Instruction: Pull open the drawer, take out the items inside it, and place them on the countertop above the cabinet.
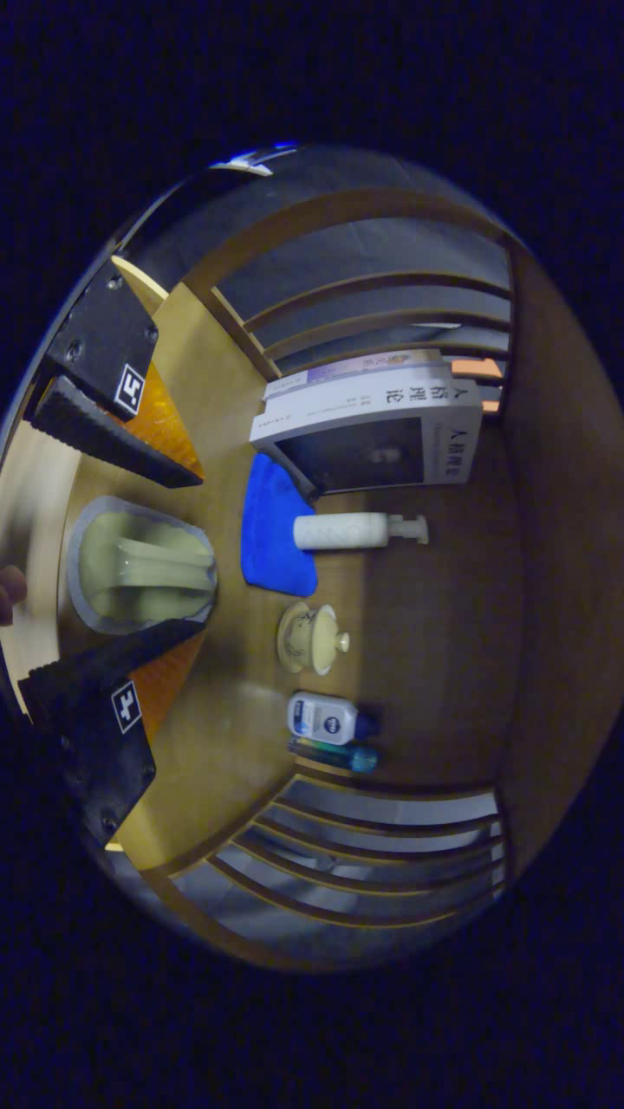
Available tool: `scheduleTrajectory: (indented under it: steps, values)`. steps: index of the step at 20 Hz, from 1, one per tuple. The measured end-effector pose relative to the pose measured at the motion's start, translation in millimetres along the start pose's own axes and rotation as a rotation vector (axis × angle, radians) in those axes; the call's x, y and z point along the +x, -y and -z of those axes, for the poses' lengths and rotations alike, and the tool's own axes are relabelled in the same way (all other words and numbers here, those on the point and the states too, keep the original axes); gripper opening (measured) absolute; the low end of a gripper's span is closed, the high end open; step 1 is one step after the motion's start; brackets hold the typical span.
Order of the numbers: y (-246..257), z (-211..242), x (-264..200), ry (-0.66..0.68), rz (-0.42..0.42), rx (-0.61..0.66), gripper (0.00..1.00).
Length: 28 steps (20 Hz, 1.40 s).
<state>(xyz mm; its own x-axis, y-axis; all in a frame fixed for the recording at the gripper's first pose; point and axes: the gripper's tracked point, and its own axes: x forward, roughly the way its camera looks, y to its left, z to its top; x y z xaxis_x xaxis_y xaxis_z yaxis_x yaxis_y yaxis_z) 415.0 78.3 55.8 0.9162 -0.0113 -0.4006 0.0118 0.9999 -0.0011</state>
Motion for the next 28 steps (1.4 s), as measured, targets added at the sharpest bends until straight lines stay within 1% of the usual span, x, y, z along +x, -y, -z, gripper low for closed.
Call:
scheduleTrajectory:
  steps: [1,2,3,4,5,6,8,9,10,11,13,14,16,20,22,24,28]
  values:
    - [-0.9,-1.8,-11.1,0.022,0.002,-0.001,0.96]
    - [-6.9,-4.7,-30.6,0.064,-0.013,0.014,0.96]
    - [-16.6,-10.9,-52.9,0.141,-0.050,0.030,0.96]
    - [-28.0,-19.2,-81.2,0.240,-0.083,0.044,0.93]
    - [-31.7,-24.4,-114.0,0.343,-0.101,0.060,0.92]
    - [-32.7,-25.1,-150.8,0.445,-0.107,0.082,0.93]
    - [-33.2,-21.0,-221.1,0.660,-0.119,0.106,1.00]
    - [-28.8,-12.4,-249.5,0.747,-0.103,0.121,1.00]
    - [-23.2,8.0,-267.7,0.770,-0.055,0.123,1.00]
    - [-21.9,33.0,-279.5,0.754,-0.015,0.089,1.00]
    - [-17.0,94.9,-291.9,0.665,0.037,0.041,1.00]
    - [-18.7,118.4,-289.6,0.649,0.040,0.038,1.00]
    - [-25.8,150.3,-284.3,0.617,0.038,0.043,1.00]
    - [-30.1,192.5,-246.6,0.550,0.087,0.021,1.00]
    - [-31.1,207.2,-228.1,0.506,0.087,0.025,1.00]
    - [-30.4,219.3,-214.4,0.477,0.086,0.056,1.00]
    - [-15.7,235.6,-189.3,0.411,0.130,0.102,1.00]
